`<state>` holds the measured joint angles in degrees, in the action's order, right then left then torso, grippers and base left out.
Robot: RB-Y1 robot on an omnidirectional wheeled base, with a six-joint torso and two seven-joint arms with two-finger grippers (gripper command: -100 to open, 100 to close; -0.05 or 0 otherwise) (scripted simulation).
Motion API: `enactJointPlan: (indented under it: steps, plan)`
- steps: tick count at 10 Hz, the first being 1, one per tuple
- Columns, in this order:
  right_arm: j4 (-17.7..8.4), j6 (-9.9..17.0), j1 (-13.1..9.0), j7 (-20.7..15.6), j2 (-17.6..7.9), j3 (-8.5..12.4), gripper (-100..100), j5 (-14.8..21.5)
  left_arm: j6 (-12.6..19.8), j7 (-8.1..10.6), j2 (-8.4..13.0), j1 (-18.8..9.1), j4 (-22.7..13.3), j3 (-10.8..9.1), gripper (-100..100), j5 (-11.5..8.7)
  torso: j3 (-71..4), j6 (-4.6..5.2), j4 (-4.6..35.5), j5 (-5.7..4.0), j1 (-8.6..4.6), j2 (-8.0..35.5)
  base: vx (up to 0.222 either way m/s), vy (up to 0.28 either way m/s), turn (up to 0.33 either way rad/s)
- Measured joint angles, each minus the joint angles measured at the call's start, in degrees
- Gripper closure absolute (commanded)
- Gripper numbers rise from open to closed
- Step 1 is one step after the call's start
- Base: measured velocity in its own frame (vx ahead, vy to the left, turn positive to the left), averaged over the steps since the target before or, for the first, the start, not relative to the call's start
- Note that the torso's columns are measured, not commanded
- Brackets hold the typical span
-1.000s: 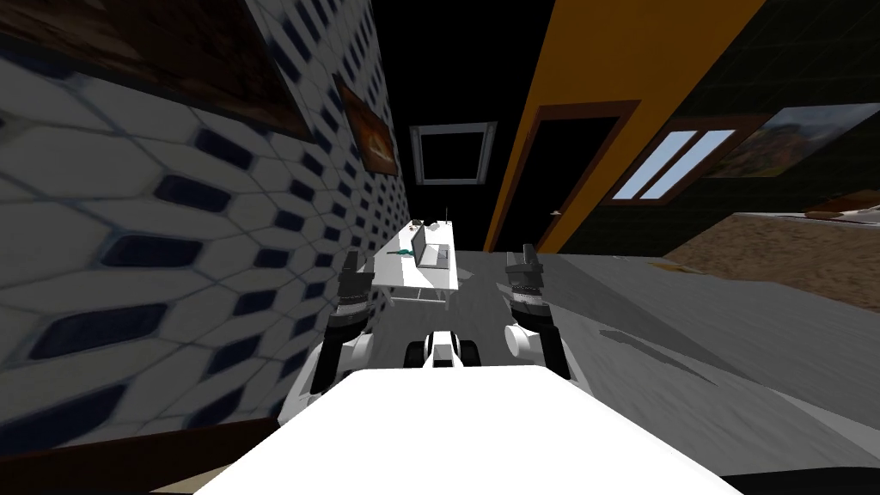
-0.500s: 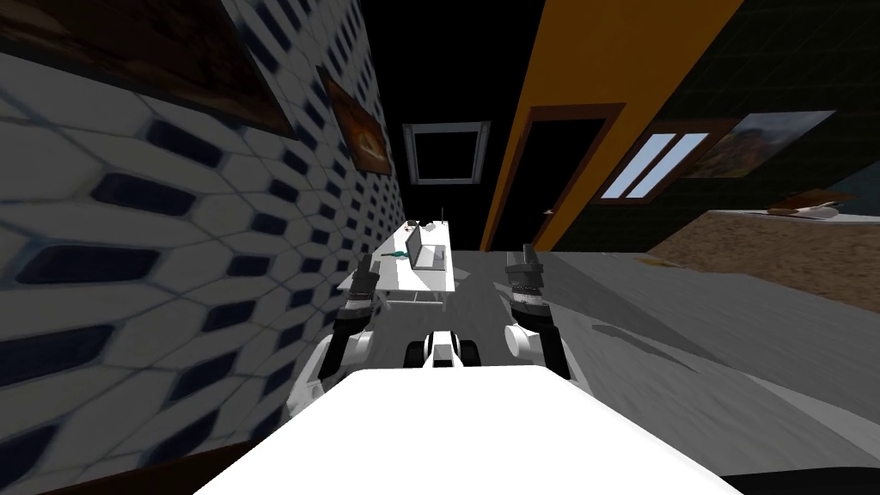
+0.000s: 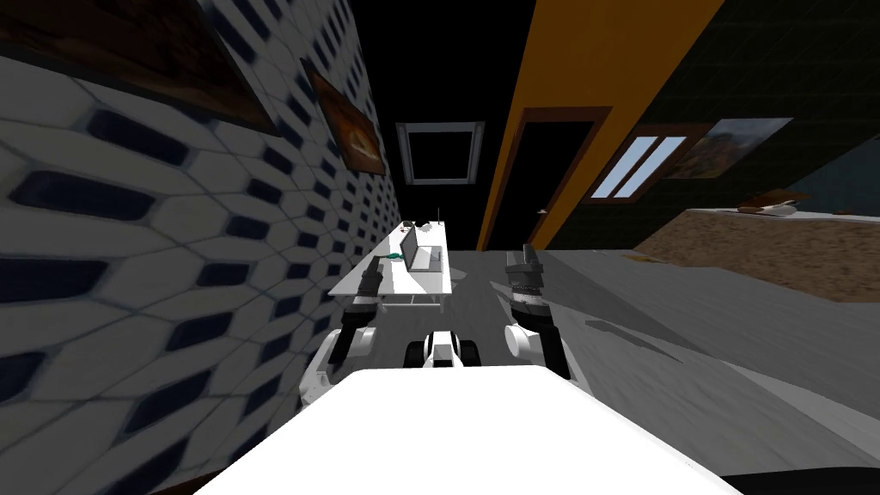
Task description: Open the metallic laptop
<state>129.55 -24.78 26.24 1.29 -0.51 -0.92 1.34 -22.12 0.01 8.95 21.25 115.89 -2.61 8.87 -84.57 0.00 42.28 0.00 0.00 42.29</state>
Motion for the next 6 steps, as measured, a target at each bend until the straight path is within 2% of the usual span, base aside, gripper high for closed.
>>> enactJointPlan:
  steps: [6]
  plan:
    - [0.0,0.0,0.0,0.0,0.0,0.0,0,0.0,4.32,-1.82,0.66,-3.02,-5.74,-0.13,-100,1.92,0.01,0.0,0.0,0.01,0.01,0.01,0.028,-0.012,-0.053]
